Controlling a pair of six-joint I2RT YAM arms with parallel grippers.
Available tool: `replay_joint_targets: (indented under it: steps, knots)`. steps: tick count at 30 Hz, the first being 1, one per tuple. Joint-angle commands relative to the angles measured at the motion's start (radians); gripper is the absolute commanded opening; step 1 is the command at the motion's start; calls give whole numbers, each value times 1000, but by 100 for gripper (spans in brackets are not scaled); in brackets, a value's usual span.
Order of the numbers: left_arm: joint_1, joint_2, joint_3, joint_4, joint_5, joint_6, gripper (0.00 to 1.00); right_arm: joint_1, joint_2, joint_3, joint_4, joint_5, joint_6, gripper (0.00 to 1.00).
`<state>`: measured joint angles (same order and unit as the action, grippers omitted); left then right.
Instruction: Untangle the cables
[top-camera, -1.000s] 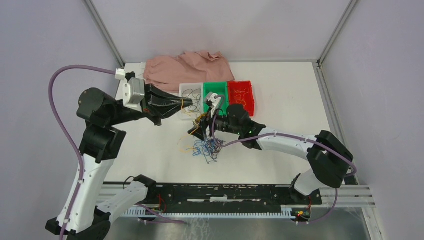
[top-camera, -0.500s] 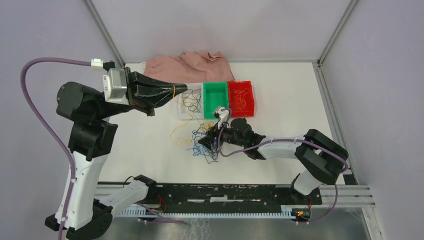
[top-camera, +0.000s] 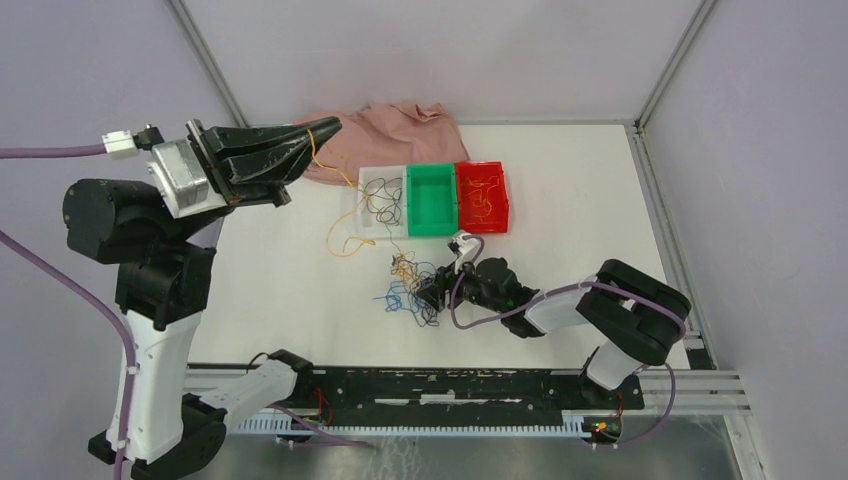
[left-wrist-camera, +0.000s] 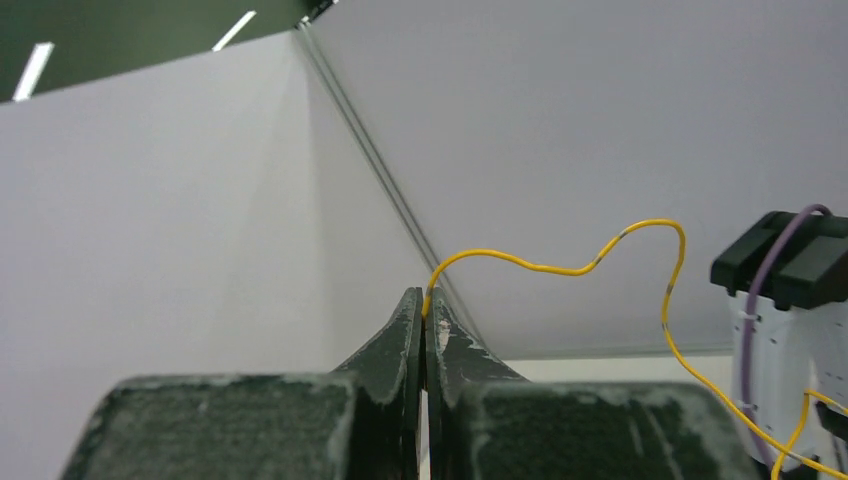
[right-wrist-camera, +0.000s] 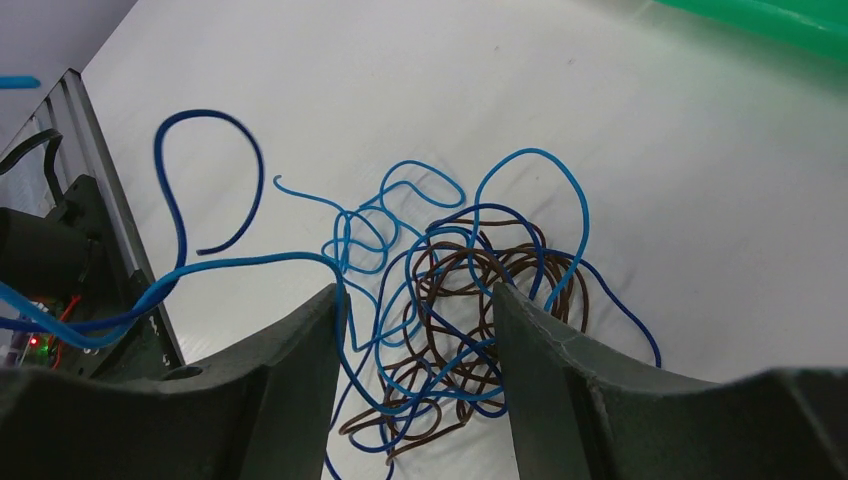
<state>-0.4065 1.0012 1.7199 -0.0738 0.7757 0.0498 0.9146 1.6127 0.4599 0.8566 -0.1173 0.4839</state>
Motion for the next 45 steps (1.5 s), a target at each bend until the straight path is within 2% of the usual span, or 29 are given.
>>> replay_joint_targets:
  steps: [1,5,12,20,23,25,26,29,31,36,38,40,41,45]
  knots:
    - [-2,18,74,81,-93,139,3,3,17,-32,141,28,50,62]
    - [-2,39,116,172,-187,193,3,3,28,-62,170,51,64,58]
    - [-2,77,164,353,-349,346,3,2,33,-130,185,140,69,33]
    - [-3,195,360,447,-447,504,3,3,32,-193,166,232,47,8]
    - [-2,234,420,485,-509,490,3,3,35,-203,152,260,44,4]
    - [-1,241,458,372,-468,460,3,3,23,-198,174,224,30,9]
    - [-2,229,447,323,-431,446,3,4,-1,-185,168,206,24,17]
    - [-2,151,271,297,-340,367,3,6,-135,-105,0,174,-4,43]
    - [-2,90,155,297,-313,333,3,11,-231,-39,-99,142,-35,55]
    - [-3,-13,-46,295,-278,273,3,16,-393,157,-331,12,-126,72]
    - [-2,-35,-93,290,-250,238,3,16,-430,225,-387,-42,-148,81]
    - [-3,-50,-132,285,-214,201,3,17,-457,277,-419,-91,-161,95]
    - [-2,-56,-147,282,-193,182,3,15,-475,295,-423,-106,-163,99]
    - [-2,-70,-206,263,-123,119,3,16,-494,364,-424,-155,-175,100]
